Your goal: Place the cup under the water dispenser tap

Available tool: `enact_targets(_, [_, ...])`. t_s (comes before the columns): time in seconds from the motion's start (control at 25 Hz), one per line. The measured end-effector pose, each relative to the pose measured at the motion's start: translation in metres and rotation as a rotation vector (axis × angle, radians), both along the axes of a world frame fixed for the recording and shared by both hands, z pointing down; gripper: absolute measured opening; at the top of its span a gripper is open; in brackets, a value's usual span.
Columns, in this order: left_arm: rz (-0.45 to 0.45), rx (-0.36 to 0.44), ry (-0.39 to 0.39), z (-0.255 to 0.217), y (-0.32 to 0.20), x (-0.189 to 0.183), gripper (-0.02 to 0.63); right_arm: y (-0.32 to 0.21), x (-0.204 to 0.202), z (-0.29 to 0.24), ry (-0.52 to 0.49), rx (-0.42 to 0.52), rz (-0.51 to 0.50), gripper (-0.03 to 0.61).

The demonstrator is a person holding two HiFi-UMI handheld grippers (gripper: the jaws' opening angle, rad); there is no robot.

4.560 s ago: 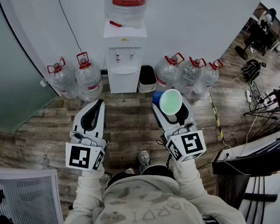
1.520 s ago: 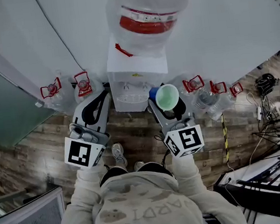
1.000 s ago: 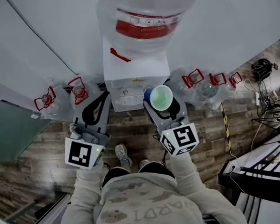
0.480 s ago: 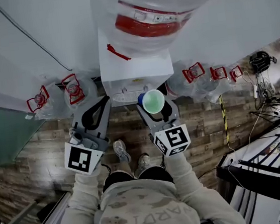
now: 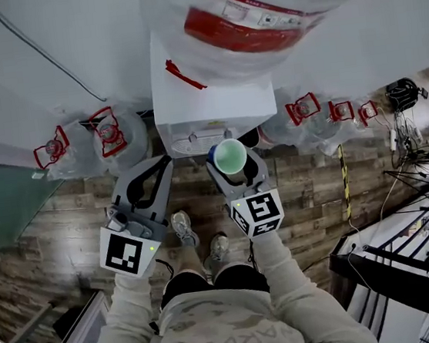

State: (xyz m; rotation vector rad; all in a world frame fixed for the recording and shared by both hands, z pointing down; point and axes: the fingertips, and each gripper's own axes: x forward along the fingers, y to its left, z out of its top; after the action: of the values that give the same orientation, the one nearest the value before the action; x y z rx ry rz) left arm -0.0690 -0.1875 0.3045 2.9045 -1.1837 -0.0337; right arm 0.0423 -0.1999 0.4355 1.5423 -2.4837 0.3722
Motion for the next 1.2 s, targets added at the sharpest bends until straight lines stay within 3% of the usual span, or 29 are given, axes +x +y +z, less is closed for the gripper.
enact_targets(1.2, [-0.022,-0.088,-0.019,0.127,0.015,-0.01,0.005,-0.031,-0.009,0.211,0.103,-0.179,-0.014,0.314])
